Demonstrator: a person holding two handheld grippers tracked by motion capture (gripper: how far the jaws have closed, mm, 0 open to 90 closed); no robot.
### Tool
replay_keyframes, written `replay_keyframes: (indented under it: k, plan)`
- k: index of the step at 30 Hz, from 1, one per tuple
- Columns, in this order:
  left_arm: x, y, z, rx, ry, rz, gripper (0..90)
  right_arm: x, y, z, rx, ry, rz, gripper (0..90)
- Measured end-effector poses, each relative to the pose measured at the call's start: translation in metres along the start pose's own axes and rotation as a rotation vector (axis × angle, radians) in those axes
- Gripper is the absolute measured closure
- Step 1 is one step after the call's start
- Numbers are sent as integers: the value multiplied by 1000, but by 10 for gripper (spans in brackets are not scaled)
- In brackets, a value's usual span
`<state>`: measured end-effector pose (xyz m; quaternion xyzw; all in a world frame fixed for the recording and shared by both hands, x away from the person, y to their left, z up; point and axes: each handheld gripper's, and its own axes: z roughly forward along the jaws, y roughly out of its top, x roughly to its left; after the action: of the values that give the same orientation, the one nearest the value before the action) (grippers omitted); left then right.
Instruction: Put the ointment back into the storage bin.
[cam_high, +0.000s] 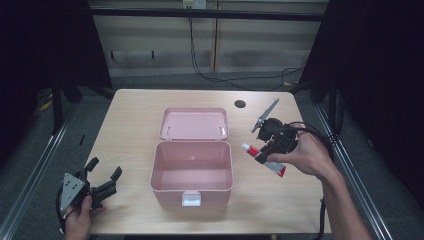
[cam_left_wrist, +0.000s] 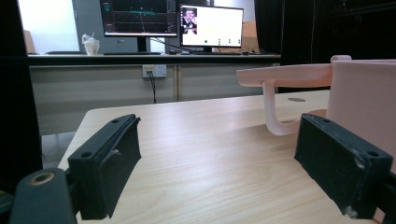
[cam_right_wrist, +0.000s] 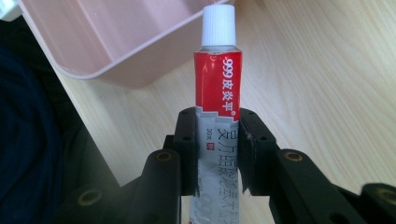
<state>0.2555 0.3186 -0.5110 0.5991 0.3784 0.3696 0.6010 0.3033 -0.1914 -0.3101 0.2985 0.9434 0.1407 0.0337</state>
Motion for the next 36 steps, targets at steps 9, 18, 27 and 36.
replay_keyframes:
  k: [9, 18, 27, 36]
  plan:
    - [0, 0, 0, 3, -1, 7, 139, 8, 23, -7, 18, -3, -63, 716]
    - [0, 0, 0, 3, -2, 7, 139, 16, 42, -11, 10, -2, -106, 716]
    - [1, 0, -1, 4, -6, 8, 139, 26, 62, -9, 15, 1, -155, 716]
    - [1, 0, -1, 2, -8, 6, 139, 30, 80, 3, 41, 24, -206, 717]
